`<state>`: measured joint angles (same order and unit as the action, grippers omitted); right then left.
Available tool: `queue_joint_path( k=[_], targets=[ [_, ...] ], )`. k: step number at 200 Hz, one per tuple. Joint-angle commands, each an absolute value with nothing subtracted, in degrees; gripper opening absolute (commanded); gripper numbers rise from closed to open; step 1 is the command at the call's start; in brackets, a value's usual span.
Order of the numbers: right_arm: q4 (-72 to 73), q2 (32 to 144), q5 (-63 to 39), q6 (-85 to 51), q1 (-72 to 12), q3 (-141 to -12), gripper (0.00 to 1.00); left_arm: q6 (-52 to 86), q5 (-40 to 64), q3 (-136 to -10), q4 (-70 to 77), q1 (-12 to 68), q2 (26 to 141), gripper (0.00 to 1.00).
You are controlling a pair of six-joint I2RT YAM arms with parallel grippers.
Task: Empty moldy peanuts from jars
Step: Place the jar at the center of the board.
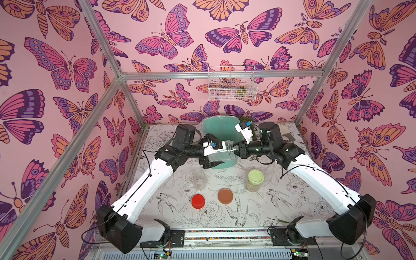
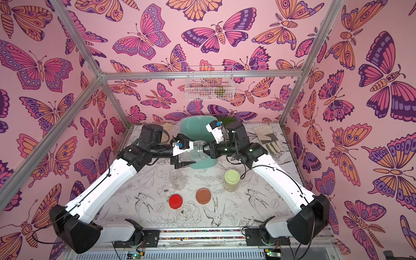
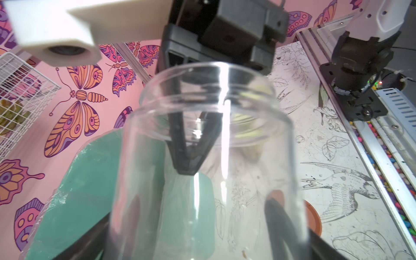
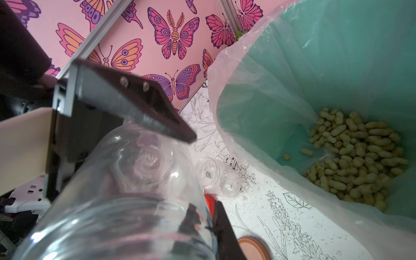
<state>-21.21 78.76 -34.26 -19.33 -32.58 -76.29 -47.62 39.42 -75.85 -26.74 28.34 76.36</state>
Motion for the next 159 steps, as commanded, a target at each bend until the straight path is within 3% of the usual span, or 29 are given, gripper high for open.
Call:
queue_joint_path(
  k=[1,79,159],
  targets=[
    [-20.13,75.71,-38.02,-19.05,-32.22,-76.41,0.00,-45.19,37.27,-74.35,-22.17,27.60,76.93,1.00],
    [-20.17,71.58,-38.25,-18.94,-28.38,-74.40,0.00,-42.01,32.37,-68.14,-17.06,27.53,74.38,1.00],
    [-32.36,66.04,-37.18,-8.32,-27.33,-74.90,0.00,-35.82,27.48,-60.67,-11.05,23.81,66.71,1.00]
  ],
)
